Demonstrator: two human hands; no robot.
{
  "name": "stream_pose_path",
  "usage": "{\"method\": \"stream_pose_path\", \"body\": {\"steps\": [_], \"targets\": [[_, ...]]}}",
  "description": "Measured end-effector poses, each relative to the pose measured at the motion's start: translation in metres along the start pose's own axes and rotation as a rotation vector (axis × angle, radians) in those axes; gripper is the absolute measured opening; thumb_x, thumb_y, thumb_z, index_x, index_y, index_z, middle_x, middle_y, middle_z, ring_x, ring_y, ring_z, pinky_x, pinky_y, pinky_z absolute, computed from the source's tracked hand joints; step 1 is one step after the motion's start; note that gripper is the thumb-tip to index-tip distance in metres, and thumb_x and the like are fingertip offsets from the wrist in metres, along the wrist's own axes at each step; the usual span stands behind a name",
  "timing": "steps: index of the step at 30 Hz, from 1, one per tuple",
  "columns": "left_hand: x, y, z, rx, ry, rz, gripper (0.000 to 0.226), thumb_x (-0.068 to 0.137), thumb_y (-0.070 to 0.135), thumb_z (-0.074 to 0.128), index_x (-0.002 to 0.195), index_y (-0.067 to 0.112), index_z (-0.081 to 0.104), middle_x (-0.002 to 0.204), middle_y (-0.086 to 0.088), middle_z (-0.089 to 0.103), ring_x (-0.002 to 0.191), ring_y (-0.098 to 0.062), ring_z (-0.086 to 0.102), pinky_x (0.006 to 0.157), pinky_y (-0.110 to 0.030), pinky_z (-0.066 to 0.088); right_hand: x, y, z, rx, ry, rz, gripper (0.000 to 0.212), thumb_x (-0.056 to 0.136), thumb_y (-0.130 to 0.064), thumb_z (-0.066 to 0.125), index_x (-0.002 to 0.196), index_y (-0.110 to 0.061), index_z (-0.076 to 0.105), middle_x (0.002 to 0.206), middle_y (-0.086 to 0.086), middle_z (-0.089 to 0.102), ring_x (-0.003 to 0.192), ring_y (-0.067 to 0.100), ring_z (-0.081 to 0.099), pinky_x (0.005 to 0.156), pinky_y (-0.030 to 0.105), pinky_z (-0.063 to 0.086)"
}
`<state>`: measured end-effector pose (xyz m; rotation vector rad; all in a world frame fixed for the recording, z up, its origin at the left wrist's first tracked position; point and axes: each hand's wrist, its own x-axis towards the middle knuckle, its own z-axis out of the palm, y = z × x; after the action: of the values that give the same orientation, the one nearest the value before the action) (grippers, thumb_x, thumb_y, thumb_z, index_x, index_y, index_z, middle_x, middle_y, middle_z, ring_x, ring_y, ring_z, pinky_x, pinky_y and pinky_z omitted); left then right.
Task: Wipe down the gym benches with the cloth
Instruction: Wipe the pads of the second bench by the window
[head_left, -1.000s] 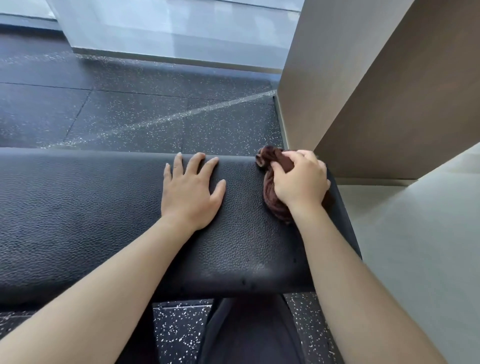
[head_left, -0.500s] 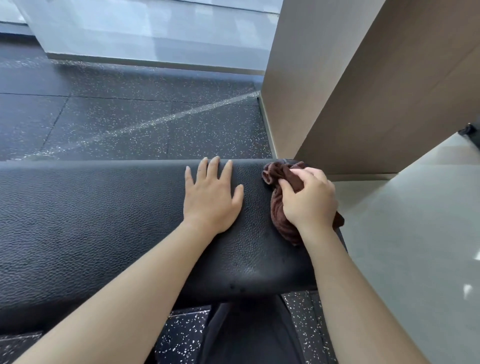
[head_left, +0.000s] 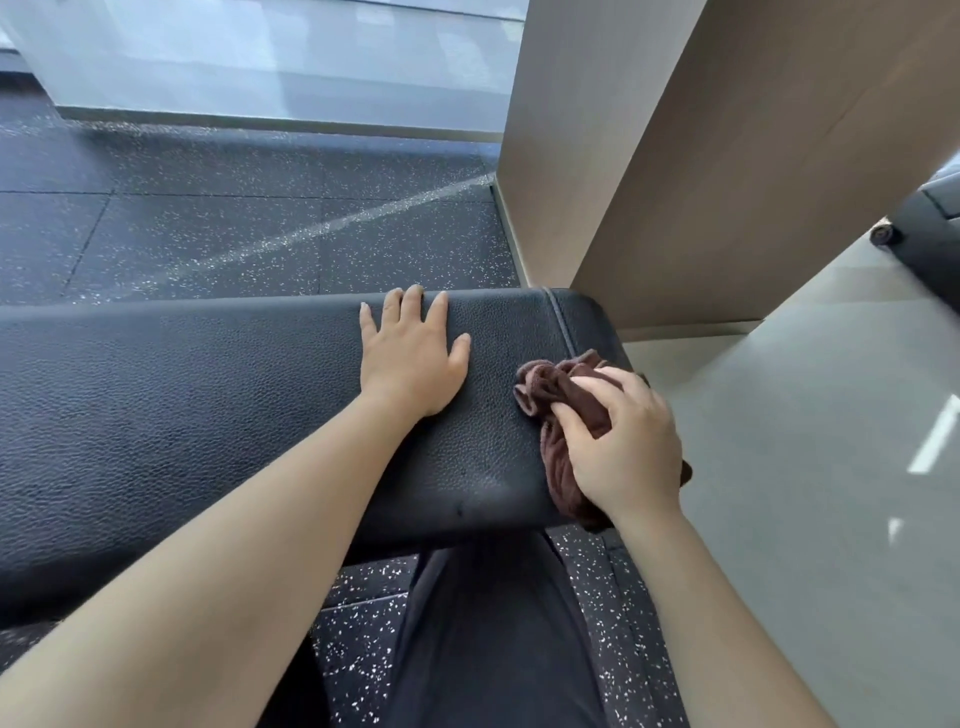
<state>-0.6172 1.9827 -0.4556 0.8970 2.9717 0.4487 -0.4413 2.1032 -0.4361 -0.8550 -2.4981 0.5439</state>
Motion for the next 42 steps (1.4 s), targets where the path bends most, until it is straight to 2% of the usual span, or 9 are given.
{"method": "stream_pose_path", "body": {"steps": [3, 7, 11, 16, 25, 28, 32, 34, 42], "targets": [[-0.003, -0.01, -0.009, -0.033, -0.063, 0.08, 0.057, 0.094, 0.047, 0.031, 0.145, 0.025, 0.023, 0.155, -0.007, 0.017, 0.143, -0.026, 0.008, 0.115, -0.048, 0.001, -0.02, -0.015, 0.002, 0.0, 0.015, 0.008, 0.024, 0.077, -0.037, 0.07, 0.1, -0.032, 0.07, 0.118, -0.005, 0.062, 0.109, 0.027, 0.053, 0.092, 0.041, 0.044], [-0.019, -0.059, -0.029, -0.023, -0.042, 0.201, 0.045, 0.095, 0.041, 0.034, 0.14, 0.036, 0.034, 0.152, 0.001, 0.028, 0.141, -0.02, 0.021, 0.113, -0.05, 0.011, -0.012, -0.059, 0.023, -0.009, -0.121, -0.055, 0.025, 0.081, -0.045, 0.062, 0.103, -0.035, 0.067, 0.126, -0.008, 0.056, 0.118, 0.025, 0.045, 0.095, 0.049, 0.041], [-0.037, -0.099, -0.041, -0.042, 0.036, 0.13, 0.043, 0.095, 0.035, 0.038, 0.138, 0.03, 0.042, 0.149, -0.003, 0.034, 0.138, -0.023, 0.026, 0.114, -0.049, 0.016, -0.003, -0.091, 0.037, 0.007, -0.211, -0.026, 0.027, 0.085, -0.046, 0.058, 0.109, -0.036, 0.063, 0.133, -0.009, 0.05, 0.124, 0.024, 0.039, 0.098, 0.051, 0.036], [-0.037, -0.103, -0.042, -0.031, 0.09, 0.058, 0.046, 0.092, 0.033, 0.044, 0.137, 0.023, 0.044, 0.145, -0.008, 0.039, 0.137, -0.027, 0.028, 0.113, -0.048, 0.019, -0.041, -0.082, 0.031, 0.058, -0.135, -0.172, 0.024, 0.079, -0.044, 0.064, 0.102, -0.037, 0.065, 0.121, -0.011, 0.056, 0.116, 0.022, 0.047, 0.089, 0.048, 0.043], [-0.037, -0.102, -0.042, -0.054, 0.095, 0.032, 0.047, 0.09, 0.035, 0.045, 0.136, 0.027, 0.043, 0.144, -0.004, 0.04, 0.135, -0.023, 0.03, 0.114, -0.046, 0.017, 0.042, -0.104, 0.055, 0.036, -0.236, -0.01, 0.032, 0.085, -0.046, 0.058, 0.115, -0.036, 0.061, 0.135, -0.009, 0.048, 0.126, 0.023, 0.037, 0.1, 0.049, 0.035], [-0.037, -0.101, -0.043, -0.058, 0.089, 0.028, 0.047, 0.091, 0.035, 0.045, 0.137, 0.027, 0.043, 0.144, -0.004, 0.039, 0.136, -0.023, 0.029, 0.114, -0.046, 0.017, 0.023, -0.098, 0.045, -0.007, -0.241, -0.015, 0.043, 0.083, -0.057, 0.052, 0.123, -0.039, 0.054, 0.145, -0.007, 0.038, 0.132, 0.024, 0.03, 0.101, 0.053, 0.032], [-0.035, -0.104, -0.043, -0.059, 0.056, 0.046, 0.048, 0.091, 0.036, 0.044, 0.138, 0.027, 0.041, 0.145, -0.005, 0.037, 0.137, -0.023, 0.026, 0.115, -0.047, 0.016, -0.002, -0.091, 0.036, -0.13, -0.25, -0.008, 0.073, 0.07, -0.077, 0.045, 0.136, -0.047, 0.033, 0.154, -0.005, 0.018, 0.14, 0.031, 0.015, 0.102, 0.06, 0.028], [-0.027, -0.11, -0.045, -0.034, 0.045, 0.081, 0.048, 0.091, 0.038, 0.043, 0.137, 0.028, 0.041, 0.145, -0.005, 0.038, 0.137, -0.024, 0.027, 0.114, -0.048, 0.017, -0.007, -0.093, 0.04, -0.16, -0.211, -0.006, 0.078, 0.067, -0.078, 0.047, 0.137, -0.049, 0.03, 0.154, -0.005, 0.018, 0.139, 0.032, 0.016, 0.102, 0.06, 0.028], [-0.004, -0.118, -0.039, -0.044, 0.018, 0.142, 0.051, 0.089, 0.046, 0.031, 0.139, 0.034, 0.036, 0.144, 0.003, 0.041, 0.137, -0.018, 0.029, 0.114, -0.044, 0.012, 0.053, -0.12, 0.071, -0.148, -0.231, 0.064, 0.046, 0.078, -0.057, 0.06, 0.121, -0.042, 0.054, 0.146, -0.008, 0.036, 0.132, 0.032, 0.03, 0.102, 0.056, 0.033]]}}
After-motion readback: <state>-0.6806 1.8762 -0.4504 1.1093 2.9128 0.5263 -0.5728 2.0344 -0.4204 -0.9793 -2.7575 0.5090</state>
